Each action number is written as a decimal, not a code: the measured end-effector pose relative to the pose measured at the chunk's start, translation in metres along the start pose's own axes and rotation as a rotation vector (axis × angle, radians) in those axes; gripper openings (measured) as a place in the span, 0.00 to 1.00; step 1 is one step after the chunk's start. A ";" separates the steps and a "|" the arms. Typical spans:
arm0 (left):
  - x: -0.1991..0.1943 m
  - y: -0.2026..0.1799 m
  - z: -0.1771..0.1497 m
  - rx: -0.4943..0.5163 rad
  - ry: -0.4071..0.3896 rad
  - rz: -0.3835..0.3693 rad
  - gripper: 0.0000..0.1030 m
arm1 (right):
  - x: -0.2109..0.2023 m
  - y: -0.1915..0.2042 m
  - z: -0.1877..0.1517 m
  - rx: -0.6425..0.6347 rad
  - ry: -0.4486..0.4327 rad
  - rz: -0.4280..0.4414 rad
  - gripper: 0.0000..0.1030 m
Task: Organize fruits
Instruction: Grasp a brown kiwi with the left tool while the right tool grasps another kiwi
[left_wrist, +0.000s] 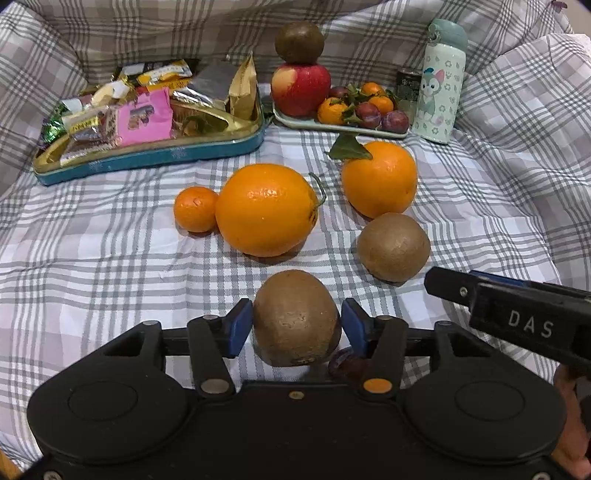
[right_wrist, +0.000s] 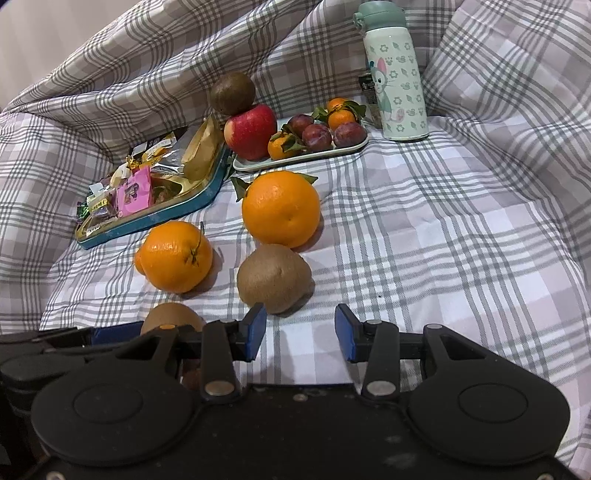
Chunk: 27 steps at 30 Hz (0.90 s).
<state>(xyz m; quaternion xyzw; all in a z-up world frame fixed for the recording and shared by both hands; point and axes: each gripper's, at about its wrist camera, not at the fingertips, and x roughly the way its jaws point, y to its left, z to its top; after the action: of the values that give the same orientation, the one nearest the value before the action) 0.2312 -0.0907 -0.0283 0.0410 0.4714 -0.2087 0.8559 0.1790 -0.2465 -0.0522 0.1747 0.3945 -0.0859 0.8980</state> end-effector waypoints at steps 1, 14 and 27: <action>0.002 0.001 0.000 -0.005 0.006 -0.003 0.58 | 0.002 0.001 0.001 -0.001 0.000 0.001 0.42; -0.009 0.010 -0.001 -0.042 -0.041 0.027 0.56 | 0.019 0.004 0.010 0.008 0.002 0.011 0.43; -0.020 0.029 -0.004 -0.072 -0.056 0.042 0.56 | 0.037 0.013 0.016 0.037 0.015 0.030 0.49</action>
<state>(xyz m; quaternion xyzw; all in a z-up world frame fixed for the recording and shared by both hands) 0.2299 -0.0570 -0.0182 0.0142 0.4535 -0.1745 0.8739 0.2185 -0.2415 -0.0659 0.1978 0.3968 -0.0782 0.8929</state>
